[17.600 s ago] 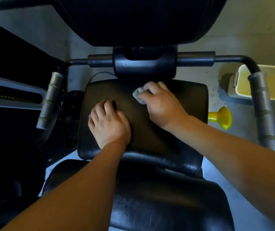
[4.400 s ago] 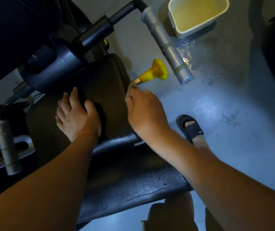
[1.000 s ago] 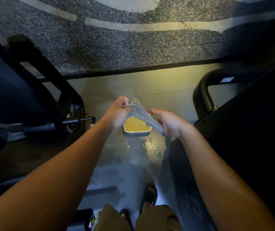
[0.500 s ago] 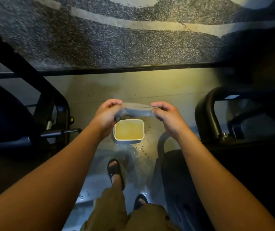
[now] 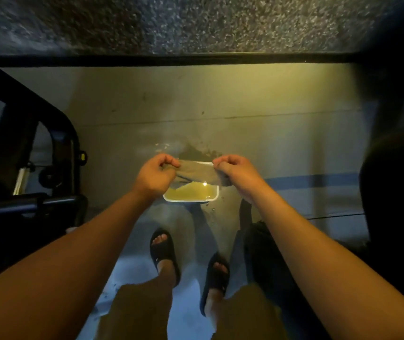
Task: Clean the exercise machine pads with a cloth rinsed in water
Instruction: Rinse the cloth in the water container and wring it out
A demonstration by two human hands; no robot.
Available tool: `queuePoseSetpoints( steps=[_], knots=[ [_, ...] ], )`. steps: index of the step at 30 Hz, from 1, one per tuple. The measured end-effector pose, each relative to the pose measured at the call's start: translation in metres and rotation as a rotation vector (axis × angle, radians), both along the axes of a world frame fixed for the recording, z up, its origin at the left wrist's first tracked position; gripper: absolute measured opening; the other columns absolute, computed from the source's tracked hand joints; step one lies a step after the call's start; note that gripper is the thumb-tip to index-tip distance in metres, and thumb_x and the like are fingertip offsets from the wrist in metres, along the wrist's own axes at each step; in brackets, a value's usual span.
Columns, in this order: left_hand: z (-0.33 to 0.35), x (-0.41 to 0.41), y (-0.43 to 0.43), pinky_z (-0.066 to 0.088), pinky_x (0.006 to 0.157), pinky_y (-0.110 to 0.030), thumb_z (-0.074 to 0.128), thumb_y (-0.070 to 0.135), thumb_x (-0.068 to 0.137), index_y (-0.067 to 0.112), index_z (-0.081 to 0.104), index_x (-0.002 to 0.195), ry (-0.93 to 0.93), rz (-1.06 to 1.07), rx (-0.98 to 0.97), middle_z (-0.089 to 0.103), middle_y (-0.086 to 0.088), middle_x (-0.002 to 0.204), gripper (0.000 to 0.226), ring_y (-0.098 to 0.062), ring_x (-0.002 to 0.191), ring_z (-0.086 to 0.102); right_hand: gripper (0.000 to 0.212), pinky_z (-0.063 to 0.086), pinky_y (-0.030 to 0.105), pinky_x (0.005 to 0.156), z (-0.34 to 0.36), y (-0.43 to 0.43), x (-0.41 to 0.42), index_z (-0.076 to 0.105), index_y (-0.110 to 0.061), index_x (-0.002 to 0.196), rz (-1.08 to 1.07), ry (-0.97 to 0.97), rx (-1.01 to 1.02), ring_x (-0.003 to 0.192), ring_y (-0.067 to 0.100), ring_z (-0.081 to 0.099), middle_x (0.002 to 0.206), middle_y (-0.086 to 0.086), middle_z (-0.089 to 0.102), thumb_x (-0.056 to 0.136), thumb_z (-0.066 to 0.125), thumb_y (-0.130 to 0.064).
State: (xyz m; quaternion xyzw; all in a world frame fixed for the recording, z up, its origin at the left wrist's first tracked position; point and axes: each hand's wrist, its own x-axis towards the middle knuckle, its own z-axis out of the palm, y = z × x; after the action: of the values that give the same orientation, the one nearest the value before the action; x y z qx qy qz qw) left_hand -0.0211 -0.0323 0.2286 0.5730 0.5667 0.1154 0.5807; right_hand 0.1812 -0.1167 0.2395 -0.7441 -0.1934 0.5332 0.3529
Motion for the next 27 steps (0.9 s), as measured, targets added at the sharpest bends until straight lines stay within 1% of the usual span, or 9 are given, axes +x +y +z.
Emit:
queuePoseSetpoints(
  steps=[4,7,10,13,15,17,22,25,27],
  knots=[
    [-0.100,0.001,-0.002,0.045,0.058,-0.014,0.051,0.017,0.076,0.008,0.069,0.097,-0.057,0.125,0.029,0.062,0.003,0.081,0.029,-0.007,0.065,0.052,0.017,0.047,0.030,0.055,-0.110,0.013,0.004,0.071,-0.017,0.093,0.028,-0.014,0.016,0.056,0.014,0.055,0.064,-0.001,0.061,0.094,0.060,-0.005],
    [-0.179,0.007,0.005,0.044,0.053,-0.013,0.054,0.012,0.083,0.011,0.068,0.097,-0.019,0.146,0.007,0.059,0.002,0.082,0.021,-0.011,0.068,0.051,0.022,0.040,0.029,0.049,-0.195,0.020,0.009,0.071,-0.016,0.091,-0.009,0.019,0.028,0.057,0.016,0.050,0.060,-0.003,0.055,0.091,0.055,0.000],
    [-0.254,0.016,0.014,0.050,0.046,-0.019,0.046,-0.006,0.095,0.012,0.066,0.100,0.068,0.025,-0.086,0.057,-0.002,0.092,0.028,-0.016,0.068,0.054,0.021,0.036,0.030,0.047,-0.270,0.025,0.014,0.068,-0.011,0.088,-0.005,-0.002,0.008,0.054,0.020,0.044,0.061,0.004,0.051,0.094,0.052,0.003],
    [-0.321,0.025,0.025,0.051,0.051,-0.021,0.051,-0.008,0.095,0.010,0.068,0.110,0.179,-0.187,-0.131,0.059,-0.004,0.097,0.028,-0.019,0.068,0.055,0.021,0.046,0.035,0.059,-0.343,0.034,0.019,0.067,-0.011,0.079,0.147,-0.169,-0.013,0.061,0.021,0.054,0.067,0.006,0.059,0.096,0.057,-0.004],
    [-0.356,0.029,0.033,0.055,0.081,-0.019,0.065,0.004,0.093,0.012,0.067,0.120,0.320,-0.438,-0.129,0.058,-0.007,0.115,0.028,-0.023,0.090,0.058,0.023,0.046,0.034,0.067,-0.381,0.041,0.025,0.067,-0.007,0.077,0.464,-0.347,-0.085,0.069,0.022,0.057,0.070,0.006,0.061,0.097,0.058,-0.013],
    [-0.389,0.035,0.041,0.038,0.115,-0.041,0.074,0.020,0.088,0.024,0.064,0.128,0.531,-0.673,-0.126,0.055,-0.002,0.132,0.041,-0.027,0.120,0.052,0.021,0.048,0.034,0.069,-0.408,0.047,0.029,0.069,-0.009,0.085,0.762,-0.426,-0.211,0.076,0.024,0.061,0.078,0.008,0.065,0.098,0.056,-0.020],
    [-0.425,0.062,0.060,0.060,0.086,-0.039,0.050,0.025,0.103,0.015,0.061,0.124,0.660,-0.824,0.003,0.066,-0.011,0.113,0.026,-0.029,0.095,0.069,0.015,0.042,0.027,0.068,-0.444,0.066,0.024,0.064,-0.014,0.110,0.962,-0.508,-0.252,0.087,0.020,0.057,0.095,0.005,0.061,0.101,0.054,-0.022],
    [-0.445,0.071,0.061,0.055,0.090,-0.038,0.060,0.021,0.096,0.015,0.059,0.129,0.724,-0.945,0.062,0.064,-0.009,0.118,0.033,-0.027,0.104,0.064,0.018,0.047,0.029,0.075,-0.478,0.066,0.019,0.062,-0.019,0.114,1.010,-0.519,-0.283,0.094,0.022,0.060,0.103,0.005,0.065,0.099,0.059,-0.029],
    [-0.464,0.067,0.054,0.052,0.094,-0.036,0.066,0.020,0.092,0.018,0.054,0.137,0.717,-0.928,0.057,0.062,-0.009,0.128,0.047,-0.027,0.112,0.060,0.035,0.052,0.036,0.089,-0.496,0.060,0.016,0.057,-0.017,0.129,1.036,-0.560,-0.277,0.106,0.027,0.062,0.122,0.008,0.065,0.097,0.062,-0.032]
  ],
)
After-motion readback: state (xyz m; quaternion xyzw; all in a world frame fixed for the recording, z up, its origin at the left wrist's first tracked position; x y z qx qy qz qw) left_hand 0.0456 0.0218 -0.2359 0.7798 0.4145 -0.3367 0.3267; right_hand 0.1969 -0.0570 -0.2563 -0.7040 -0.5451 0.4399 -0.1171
